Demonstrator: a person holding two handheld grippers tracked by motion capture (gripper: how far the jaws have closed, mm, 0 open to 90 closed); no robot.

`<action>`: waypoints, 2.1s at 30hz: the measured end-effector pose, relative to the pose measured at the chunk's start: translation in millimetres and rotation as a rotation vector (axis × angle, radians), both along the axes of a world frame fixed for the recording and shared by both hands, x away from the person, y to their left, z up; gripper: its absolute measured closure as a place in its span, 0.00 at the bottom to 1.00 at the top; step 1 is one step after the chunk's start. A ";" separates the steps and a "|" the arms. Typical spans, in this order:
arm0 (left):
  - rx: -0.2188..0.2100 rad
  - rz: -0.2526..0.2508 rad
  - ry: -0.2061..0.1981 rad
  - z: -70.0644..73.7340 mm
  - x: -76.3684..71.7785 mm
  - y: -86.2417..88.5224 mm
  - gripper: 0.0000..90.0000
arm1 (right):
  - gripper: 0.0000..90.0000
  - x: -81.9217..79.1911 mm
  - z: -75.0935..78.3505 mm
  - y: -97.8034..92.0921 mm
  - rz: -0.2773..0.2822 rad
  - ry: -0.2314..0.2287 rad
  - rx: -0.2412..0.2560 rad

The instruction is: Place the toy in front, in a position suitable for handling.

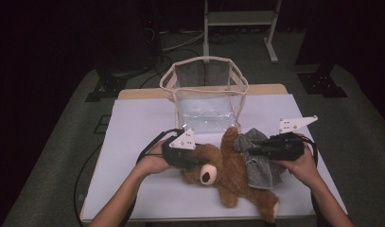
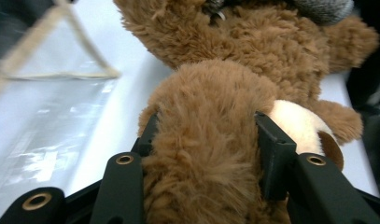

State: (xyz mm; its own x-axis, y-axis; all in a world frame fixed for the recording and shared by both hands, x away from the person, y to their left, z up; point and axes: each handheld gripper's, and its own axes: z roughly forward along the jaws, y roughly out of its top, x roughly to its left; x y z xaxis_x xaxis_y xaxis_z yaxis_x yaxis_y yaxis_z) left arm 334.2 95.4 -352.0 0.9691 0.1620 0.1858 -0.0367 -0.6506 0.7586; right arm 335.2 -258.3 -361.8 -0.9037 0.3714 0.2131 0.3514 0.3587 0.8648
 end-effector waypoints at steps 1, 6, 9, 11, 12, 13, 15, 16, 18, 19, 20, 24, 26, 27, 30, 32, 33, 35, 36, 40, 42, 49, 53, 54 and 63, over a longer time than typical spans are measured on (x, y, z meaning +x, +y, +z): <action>-0.002 0.014 -0.007 1.9 1.2 5.5 0.60 | 0.79 2.6 1.1 4.2 0.007 -0.003 -0.003; -0.023 0.024 0.057 -15.1 -8.1 29.6 0.56 | 0.79 8.2 -6.0 30.7 0.061 0.009 -0.052; -0.068 0.036 0.111 -24.3 -13.8 39.8 0.41 | 0.79 -1.9 -11.7 47.3 0.120 0.005 -0.079; -0.123 0.037 0.140 -23.5 -14.5 43.5 0.36 | 0.79 -12.1 -10.9 53.3 0.135 -0.021 -0.117; -0.137 0.034 0.144 -22.8 -14.6 43.3 0.36 | 0.79 -16.3 -9.6 54.1 0.137 -0.032 -0.129; -0.137 0.034 0.144 -22.8 -14.6 43.3 0.36 | 0.79 -16.3 -9.6 54.1 0.137 -0.032 -0.129; -0.117 0.021 0.141 -24.6 -14.7 39.3 0.42 | 0.79 -23.6 -6.9 52.5 0.133 -0.046 -0.156; -0.118 0.016 0.139 -26.0 -15.0 38.7 0.45 | 0.79 -24.5 -5.9 51.2 0.131 -0.041 -0.158; -0.115 0.010 0.127 -29.5 -17.6 38.2 0.50 | 0.79 -24.7 -0.5 47.7 0.117 -0.049 -0.162; -0.119 0.011 0.122 -30.7 -18.7 38.3 0.51 | 0.79 -23.0 5.3 44.2 0.114 -0.054 -0.154; -0.119 0.006 0.113 -31.8 -19.4 39.2 0.51 | 0.79 -21.4 9.2 41.8 0.110 -0.059 -0.148; -0.130 0.001 0.104 -33.6 -20.3 40.6 0.51 | 0.79 -11.0 35.6 33.6 0.078 -0.090 -0.107; -0.123 -0.002 0.100 -32.7 -21.1 39.4 0.51 | 0.79 -5.6 47.5 36.4 0.079 -0.103 -0.102; -0.114 -0.006 0.094 -32.0 -21.3 39.1 0.51 | 0.79 -3.1 51.6 40.4 0.083 -0.104 -0.109; -0.110 -0.008 0.086 -31.6 -23.0 38.3 0.50 | 0.79 3.6 54.9 57.8 0.111 -0.096 -0.148; -0.106 -0.012 0.079 -31.3 -24.7 38.1 0.50 | 0.79 7.3 48.8 71.4 0.133 -0.077 -0.189; -0.099 -0.018 0.069 -30.9 -26.2 37.8 0.49 | 0.79 9.1 43.6 77.4 0.143 -0.066 -0.205; -0.091 -0.022 0.064 -30.4 -26.8 37.7 0.49 | 0.79 11.7 28.9 88.7 0.163 -0.033 -0.246; -0.089 -0.025 0.064 -30.6 -27.4 37.7 0.48 | 0.79 11.4 23.9 92.0 0.164 -0.027 -0.272; -0.099 -0.025 0.071 -31.6 -27.0 38.5 0.47 | 0.78 8.5 15.4 89.4 0.157 -0.015 -0.286; -0.099 -0.023 0.071 -31.4 -27.1 38.8 0.47 | 0.78 6.5 19.0 76.5 0.143 -0.014 -0.276; -0.096 -0.027 0.071 -30.7 -27.6 37.9 0.45 | 0.78 -12.6 13.7 23.7 0.065 0.007 -0.263; -0.095 -0.034 0.065 -29.6 -28.7 36.6 0.44 | 0.78 -23.2 5.1 -5.4 0.023 0.042 -0.243; -0.094 -0.037 0.062 -29.3 -29.0 36.1 0.44 | 0.78 -24.9 3.8 -9.7 0.017 0.048 -0.239; -0.079 -0.035 0.051 -28.7 -28.3 34.5 0.44 | 0.78 -23.6 26.0 -13.2 0.020 0.006 -0.204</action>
